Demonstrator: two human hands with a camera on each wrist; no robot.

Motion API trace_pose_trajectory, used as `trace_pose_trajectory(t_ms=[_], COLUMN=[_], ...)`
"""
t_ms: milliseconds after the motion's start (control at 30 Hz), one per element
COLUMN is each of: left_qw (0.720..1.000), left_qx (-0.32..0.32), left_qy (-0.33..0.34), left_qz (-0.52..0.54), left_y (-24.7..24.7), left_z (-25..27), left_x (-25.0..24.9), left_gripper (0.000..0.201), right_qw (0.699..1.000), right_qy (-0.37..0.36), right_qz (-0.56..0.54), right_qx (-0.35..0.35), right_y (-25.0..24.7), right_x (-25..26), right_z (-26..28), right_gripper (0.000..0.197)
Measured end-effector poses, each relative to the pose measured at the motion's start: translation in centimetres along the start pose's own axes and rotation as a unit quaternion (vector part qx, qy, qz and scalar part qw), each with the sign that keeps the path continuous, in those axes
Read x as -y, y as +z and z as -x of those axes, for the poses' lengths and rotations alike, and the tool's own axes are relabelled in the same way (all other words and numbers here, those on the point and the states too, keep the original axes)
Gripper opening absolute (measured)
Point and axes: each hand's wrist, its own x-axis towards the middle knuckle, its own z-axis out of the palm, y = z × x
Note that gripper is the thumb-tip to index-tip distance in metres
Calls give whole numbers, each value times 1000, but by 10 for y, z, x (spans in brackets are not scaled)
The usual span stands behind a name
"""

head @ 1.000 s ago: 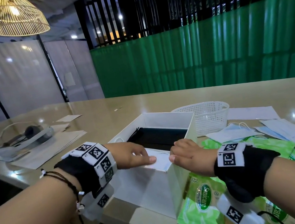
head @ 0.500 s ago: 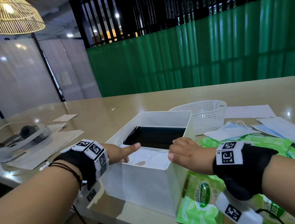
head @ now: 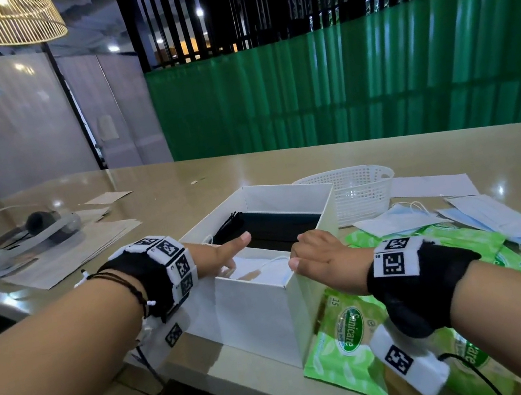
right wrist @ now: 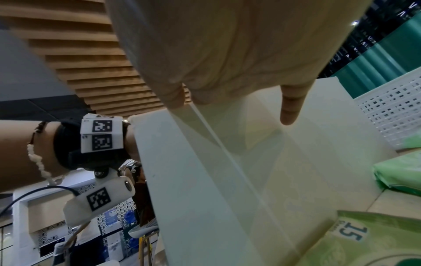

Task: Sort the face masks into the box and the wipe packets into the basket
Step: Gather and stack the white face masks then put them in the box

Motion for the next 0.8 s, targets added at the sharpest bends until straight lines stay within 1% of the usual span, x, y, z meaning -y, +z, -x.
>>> trace_pose_trajectory(t_ms=[33, 67, 133, 167, 200, 233, 300, 333, 367, 400, 467, 500, 600, 667, 733, 800], left_qw=[1000, 999, 999, 999, 998, 998, 997, 996, 993, 989, 978, 972, 950, 926, 895, 869], left_qx=[14, 31, 46, 47, 51, 53, 33, 17, 1, -13, -32, -38, -65, -97, -111, -101], left_qy=[15, 24, 19, 17, 18, 26, 61, 84, 108, 135, 189, 214, 280, 318, 338, 332], left_qz=[-3, -6, 10, 18, 23, 25, 32, 40, 52, 64, 84, 92, 123, 180, 269, 353], left_y=[-1, -1, -4, -6, -8, -11, -16, -18, -21, -23, -26, -26, -25, -22, -18, -15], left_z=[1, 4, 16, 22, 28, 33, 45, 50, 56, 60, 69, 73, 75, 67, 57, 46], left_x=[1, -1, -8, -14, -21, -29, -47, -58, -69, -80, -103, -113, -140, -156, -173, -190], left_gripper=[115, 113, 111, 112, 111, 107, 93, 88, 85, 83, 76, 69, 43, 24, 16, 13], right_qw=[1000, 1000, 1000, 999, 998, 996, 986, 984, 984, 990, 992, 988, 978, 973, 965, 947], right_qy=[4, 4, 5, 4, 10, 27, 32, 8, -20, -19, 27, 51, 121, 168, 229, 289], right_qz=[4, 10, -14, -41, -52, -87, -151, -160, -146, -103, -126, -144, -166, -156, -129, -138], right_qx=[6, 9, -8, -20, -18, -21, -58, -78, -96, -92, -13, 7, -16, -8, -10, -30], right_y=[0, -2, -3, -2, -5, -5, -9, -13, -13, -16, -21, -24, -42, -51, -58, -62], right_x=[0, 1, 1, 0, 3, 6, 12, 14, 12, 10, 3, -4, -28, -51, -79, -105], right_z=[0, 2, 3, 3, 5, 5, 7, 8, 8, 12, 27, 34, 58, 76, 96, 117], right_gripper=[95, 92, 56, 44, 41, 42, 38, 37, 35, 34, 39, 42, 36, 32, 27, 18])
